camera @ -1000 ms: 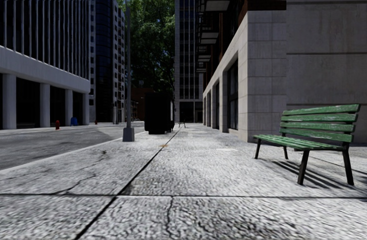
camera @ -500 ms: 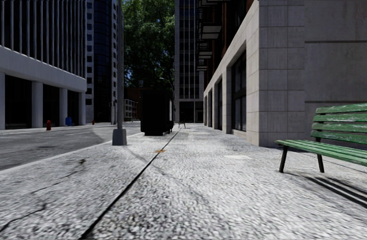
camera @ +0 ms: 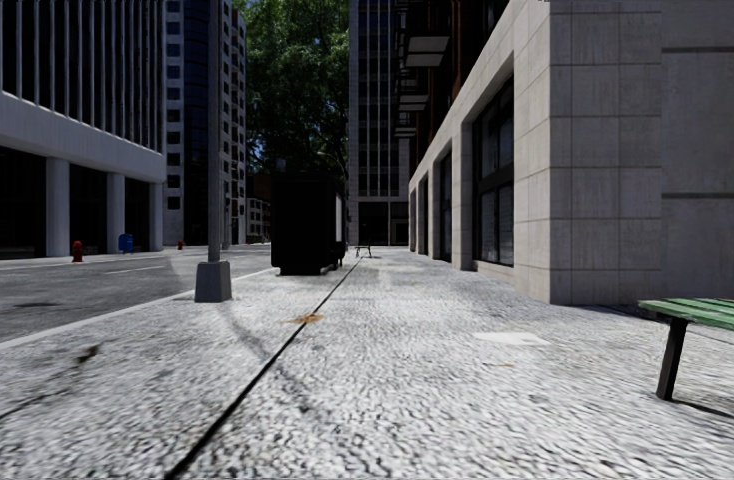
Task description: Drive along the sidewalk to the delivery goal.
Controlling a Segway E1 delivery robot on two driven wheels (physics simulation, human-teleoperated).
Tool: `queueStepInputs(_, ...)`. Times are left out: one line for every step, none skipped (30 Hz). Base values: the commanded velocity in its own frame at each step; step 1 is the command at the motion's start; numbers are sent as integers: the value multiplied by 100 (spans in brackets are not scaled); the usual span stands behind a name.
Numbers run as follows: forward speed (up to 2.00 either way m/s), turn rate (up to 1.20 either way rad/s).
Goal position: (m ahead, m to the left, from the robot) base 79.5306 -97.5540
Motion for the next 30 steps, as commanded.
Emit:
queueStepInputs(200,0)
queueStepInputs(200,0)
queueStepInputs(200,0)
queueStepInputs(200,0)
queueStepInputs(200,0)
queueStepInputs(200,0)
queueStepInputs(200,0)
queueStepInputs(200,0)
queueStepInputs(200,0)
queueStepInputs(200,0)
queueStepInputs(200,0)
queueStepInputs(200,0)
queueStepInputs(200,0)
queueStepInputs(200,0)
queueStepInputs(200,0)
queueStepInputs(200,0)
queueStepInputs(200,0)
queueStepInputs(200,0)
queueStepInputs(200,0)
queueStepInputs(200,0)
queueStepInputs(200,0)
queueStepInputs(200,0)
queueStepInputs(200,0)
queueStepInputs(200,0)
queueStepInputs(200,0)
queueStepInputs(200,0)
queueStepInputs(200,0)
queueStepInputs(200,0)
queueStepInputs(200,0)
queueStepInputs(200,0)
